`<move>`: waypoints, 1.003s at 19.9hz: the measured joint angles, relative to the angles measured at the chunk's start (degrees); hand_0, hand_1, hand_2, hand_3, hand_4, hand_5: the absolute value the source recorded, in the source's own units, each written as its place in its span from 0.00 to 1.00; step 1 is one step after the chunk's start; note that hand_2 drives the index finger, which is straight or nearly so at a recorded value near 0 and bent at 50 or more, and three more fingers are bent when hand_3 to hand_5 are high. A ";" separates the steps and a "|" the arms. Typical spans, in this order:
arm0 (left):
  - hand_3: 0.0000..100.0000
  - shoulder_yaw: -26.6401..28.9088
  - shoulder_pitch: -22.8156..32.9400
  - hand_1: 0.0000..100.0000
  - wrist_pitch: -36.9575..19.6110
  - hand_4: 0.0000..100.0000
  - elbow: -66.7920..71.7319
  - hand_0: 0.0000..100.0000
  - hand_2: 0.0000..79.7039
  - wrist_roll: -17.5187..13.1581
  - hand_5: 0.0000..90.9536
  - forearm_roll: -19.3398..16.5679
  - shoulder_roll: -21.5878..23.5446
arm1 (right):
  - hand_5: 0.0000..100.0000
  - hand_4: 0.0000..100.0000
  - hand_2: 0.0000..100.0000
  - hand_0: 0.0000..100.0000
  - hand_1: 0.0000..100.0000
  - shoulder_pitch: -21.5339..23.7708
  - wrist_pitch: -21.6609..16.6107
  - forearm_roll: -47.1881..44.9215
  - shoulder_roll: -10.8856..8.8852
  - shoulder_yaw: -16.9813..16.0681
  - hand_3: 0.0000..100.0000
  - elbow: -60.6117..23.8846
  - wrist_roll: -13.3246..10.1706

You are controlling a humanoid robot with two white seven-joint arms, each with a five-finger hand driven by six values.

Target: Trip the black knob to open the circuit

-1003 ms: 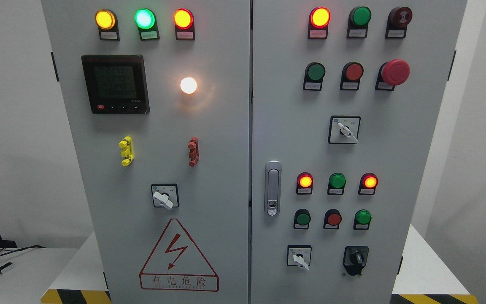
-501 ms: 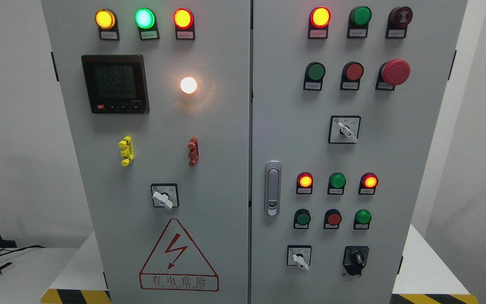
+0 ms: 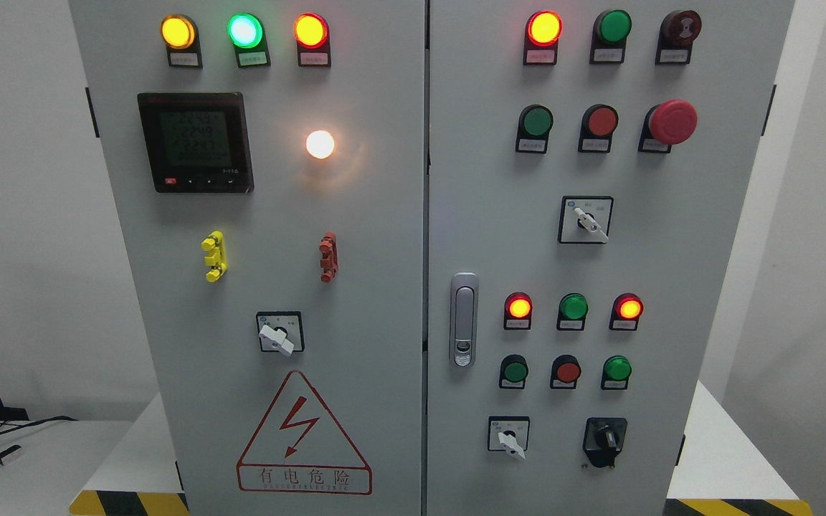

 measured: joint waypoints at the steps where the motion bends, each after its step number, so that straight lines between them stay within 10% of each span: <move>1: 0.00 0.00 0.00 0.39 0.00 0.00 0.00 0.12 0.00 0.00 0.00 0.00 0.00 | 0.60 0.66 0.39 0.23 0.64 -1.21 0.75 -0.01 -0.12 -0.11 0.70 0.01 0.00; 20: 0.00 0.00 0.00 0.39 0.00 0.00 0.00 0.12 0.00 0.00 0.00 0.00 0.02 | 0.65 0.68 0.42 0.40 0.73 -13.30 4.80 0.43 -1.24 0.31 0.74 3.97 0.03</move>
